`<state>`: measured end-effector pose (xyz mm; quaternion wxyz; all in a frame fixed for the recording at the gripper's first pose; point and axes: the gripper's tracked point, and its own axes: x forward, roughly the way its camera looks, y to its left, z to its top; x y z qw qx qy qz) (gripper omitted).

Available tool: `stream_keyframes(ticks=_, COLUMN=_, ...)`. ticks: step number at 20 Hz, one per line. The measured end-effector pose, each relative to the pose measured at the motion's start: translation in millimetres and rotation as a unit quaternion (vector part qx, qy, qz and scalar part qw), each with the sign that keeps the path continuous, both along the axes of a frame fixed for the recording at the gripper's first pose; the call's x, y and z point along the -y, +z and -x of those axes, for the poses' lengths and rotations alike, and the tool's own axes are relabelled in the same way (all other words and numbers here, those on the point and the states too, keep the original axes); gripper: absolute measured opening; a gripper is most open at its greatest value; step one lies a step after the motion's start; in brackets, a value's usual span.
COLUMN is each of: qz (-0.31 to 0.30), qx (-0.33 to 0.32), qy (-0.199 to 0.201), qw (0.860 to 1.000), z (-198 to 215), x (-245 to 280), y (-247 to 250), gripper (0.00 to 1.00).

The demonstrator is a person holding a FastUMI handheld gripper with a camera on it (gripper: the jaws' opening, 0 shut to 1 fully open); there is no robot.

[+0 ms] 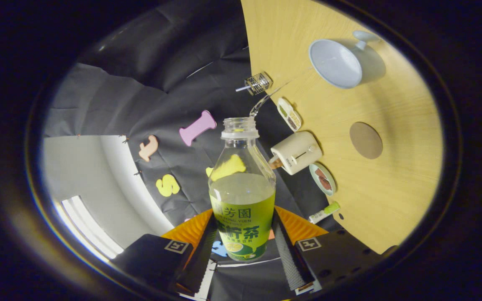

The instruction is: Take the bottle from table, then pour the juice into the cup, finally place the bottle on the coaster

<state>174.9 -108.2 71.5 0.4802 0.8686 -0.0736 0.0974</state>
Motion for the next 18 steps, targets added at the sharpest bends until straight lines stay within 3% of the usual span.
stream_keyframes(ticks=18, qz=-0.046, qx=0.016, qy=-0.003, qw=0.999, z=1, x=18, y=19, gripper=0.78)
